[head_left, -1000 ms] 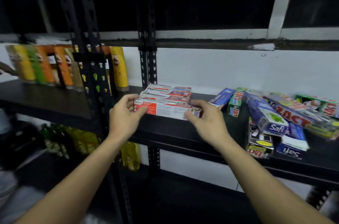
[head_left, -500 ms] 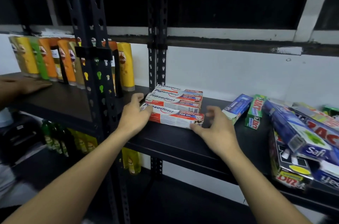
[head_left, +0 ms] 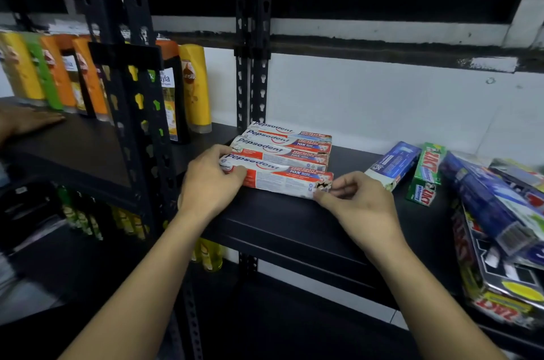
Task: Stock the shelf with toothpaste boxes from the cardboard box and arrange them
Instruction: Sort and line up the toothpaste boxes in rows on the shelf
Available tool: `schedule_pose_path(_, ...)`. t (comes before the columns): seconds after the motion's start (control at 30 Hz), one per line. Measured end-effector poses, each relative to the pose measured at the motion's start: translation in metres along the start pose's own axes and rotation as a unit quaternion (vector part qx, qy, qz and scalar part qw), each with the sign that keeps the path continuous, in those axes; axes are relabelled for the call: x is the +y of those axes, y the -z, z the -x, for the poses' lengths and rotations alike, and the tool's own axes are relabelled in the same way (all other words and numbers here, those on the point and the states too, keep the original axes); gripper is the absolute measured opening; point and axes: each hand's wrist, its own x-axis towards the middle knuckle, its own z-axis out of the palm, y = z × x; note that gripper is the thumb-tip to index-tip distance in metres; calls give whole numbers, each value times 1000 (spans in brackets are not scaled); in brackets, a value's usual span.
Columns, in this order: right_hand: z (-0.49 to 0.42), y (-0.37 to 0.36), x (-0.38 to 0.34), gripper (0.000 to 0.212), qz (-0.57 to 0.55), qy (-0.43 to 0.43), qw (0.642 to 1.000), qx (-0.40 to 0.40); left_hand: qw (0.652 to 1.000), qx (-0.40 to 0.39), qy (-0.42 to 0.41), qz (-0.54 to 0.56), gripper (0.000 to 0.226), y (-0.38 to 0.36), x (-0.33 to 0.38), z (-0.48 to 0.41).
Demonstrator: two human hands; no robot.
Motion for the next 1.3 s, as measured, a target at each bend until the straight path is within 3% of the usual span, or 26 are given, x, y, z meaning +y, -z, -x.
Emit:
schedule_pose_path(0.23,0,-1,2,18,-10,5,1000,-15,999,26,-39,-28,42,-1,-4,2)
schedule_pose_path(1.03,1,1,0,40,19,34,996,-81,997,28,4,-74,49,1,7,6)
schedule_pose_path(1.3,2,2,-1,22,-36,12,999,-35,997,35,-19,-66,54,0,1,5)
